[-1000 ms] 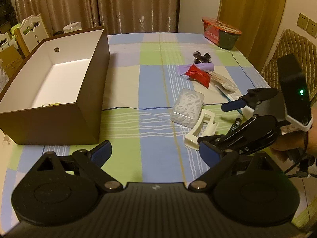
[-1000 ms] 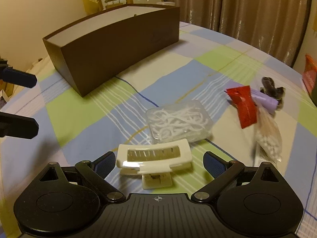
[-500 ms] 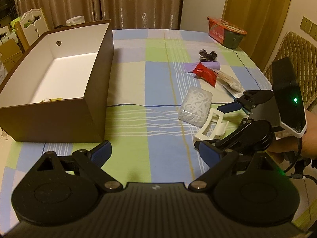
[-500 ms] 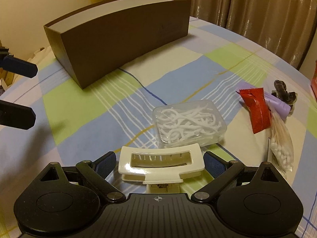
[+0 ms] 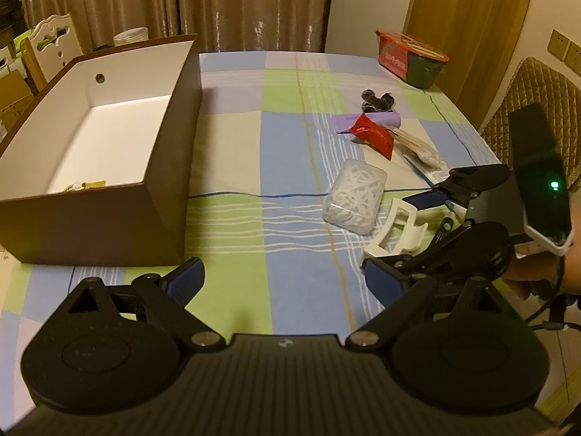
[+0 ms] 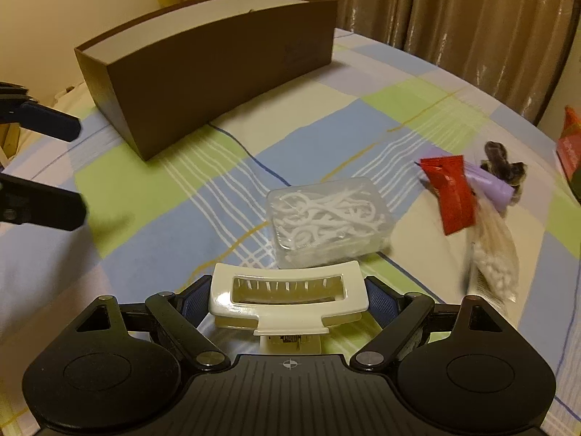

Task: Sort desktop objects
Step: 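Grasp the clear floss-pick box with the left gripper while the right gripper holds the hair clip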

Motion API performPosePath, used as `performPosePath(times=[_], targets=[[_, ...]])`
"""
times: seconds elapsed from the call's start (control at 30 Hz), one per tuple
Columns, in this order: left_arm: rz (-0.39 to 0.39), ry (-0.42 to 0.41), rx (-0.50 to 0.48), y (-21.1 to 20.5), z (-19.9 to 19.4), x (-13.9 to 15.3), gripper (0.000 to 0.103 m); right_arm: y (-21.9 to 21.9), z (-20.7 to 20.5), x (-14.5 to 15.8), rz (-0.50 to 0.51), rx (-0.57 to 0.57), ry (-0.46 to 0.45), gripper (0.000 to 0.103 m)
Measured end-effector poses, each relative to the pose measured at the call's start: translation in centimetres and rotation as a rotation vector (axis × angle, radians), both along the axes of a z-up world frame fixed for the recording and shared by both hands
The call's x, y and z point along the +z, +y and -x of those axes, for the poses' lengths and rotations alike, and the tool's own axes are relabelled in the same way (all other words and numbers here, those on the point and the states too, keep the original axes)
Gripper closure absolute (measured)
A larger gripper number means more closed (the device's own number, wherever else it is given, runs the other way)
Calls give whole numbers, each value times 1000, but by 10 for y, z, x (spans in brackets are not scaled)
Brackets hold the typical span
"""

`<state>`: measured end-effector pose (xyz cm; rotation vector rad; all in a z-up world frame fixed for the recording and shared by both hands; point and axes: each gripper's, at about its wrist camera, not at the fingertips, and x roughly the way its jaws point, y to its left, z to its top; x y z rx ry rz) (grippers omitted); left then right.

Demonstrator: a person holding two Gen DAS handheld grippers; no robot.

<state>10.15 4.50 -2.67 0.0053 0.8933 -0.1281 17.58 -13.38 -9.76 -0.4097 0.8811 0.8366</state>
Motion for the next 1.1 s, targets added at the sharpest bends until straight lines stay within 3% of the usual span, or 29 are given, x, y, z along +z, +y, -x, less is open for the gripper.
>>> performPosePath(times=[0.33, 0.67, 0.87, 0.9, 1.1], targets=[[1, -18, -94, -24, -38, -11, 10, -48, 6, 34, -19, -104, -36, 17], [-12, -22, -239, -63, -95, -52, 15, -95, 9, 51, 5, -225, -43, 17], [-66, 17, -310, -82, -119, -78, 28, -110, 7, 47, 15, -265, -30, 17], [-74, 23, -318, -84, -120, -81, 34, -111, 7, 46, 13, -272, -27, 17], [-104, 19, -323, -86, -121, -86, 49, -113, 7, 42, -1, -281, -16, 17]])
